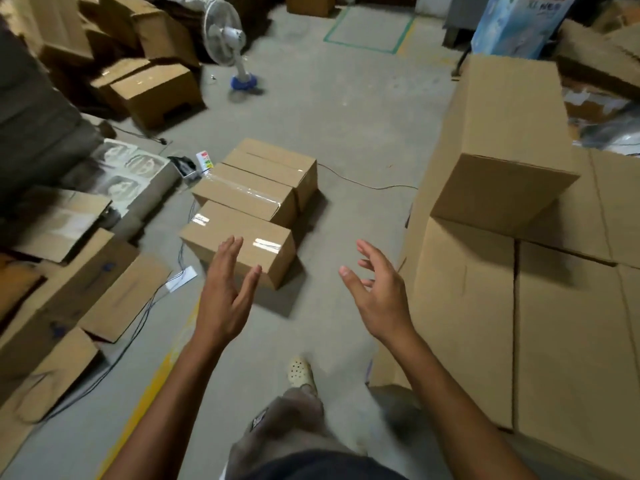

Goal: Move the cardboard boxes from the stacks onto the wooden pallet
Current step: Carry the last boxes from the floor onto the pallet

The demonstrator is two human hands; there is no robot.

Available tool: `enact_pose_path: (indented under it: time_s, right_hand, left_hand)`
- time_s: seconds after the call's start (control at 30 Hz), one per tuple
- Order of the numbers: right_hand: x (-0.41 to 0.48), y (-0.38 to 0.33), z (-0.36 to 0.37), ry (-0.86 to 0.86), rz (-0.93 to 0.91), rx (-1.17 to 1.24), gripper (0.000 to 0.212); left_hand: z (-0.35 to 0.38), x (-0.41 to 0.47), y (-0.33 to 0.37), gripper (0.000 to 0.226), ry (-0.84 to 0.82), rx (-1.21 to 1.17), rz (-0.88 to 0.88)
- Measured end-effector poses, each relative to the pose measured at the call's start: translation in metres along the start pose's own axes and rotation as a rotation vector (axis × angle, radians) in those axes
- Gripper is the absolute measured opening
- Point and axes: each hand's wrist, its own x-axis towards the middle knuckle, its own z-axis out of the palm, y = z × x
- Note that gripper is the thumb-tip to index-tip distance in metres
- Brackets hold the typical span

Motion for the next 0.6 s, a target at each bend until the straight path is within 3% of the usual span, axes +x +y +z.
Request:
enact_pose_path:
  time_s: [0.23, 0.6]
  right_hand:
    - [0.088, -0.01, 0.082, -0.17, -0.029, -0.098, 0.059]
    - [0.26, 0.001, 0.214, -0.36, 0.188, -0.263, 0.059]
  left_hand:
    - [-0.01, 0.04, -0.072, 0.066, 0.011, 0.019, -0.129]
    - [-0.004, 0.173, -0.206, 0.066, -0.113, 0.026, -0.427]
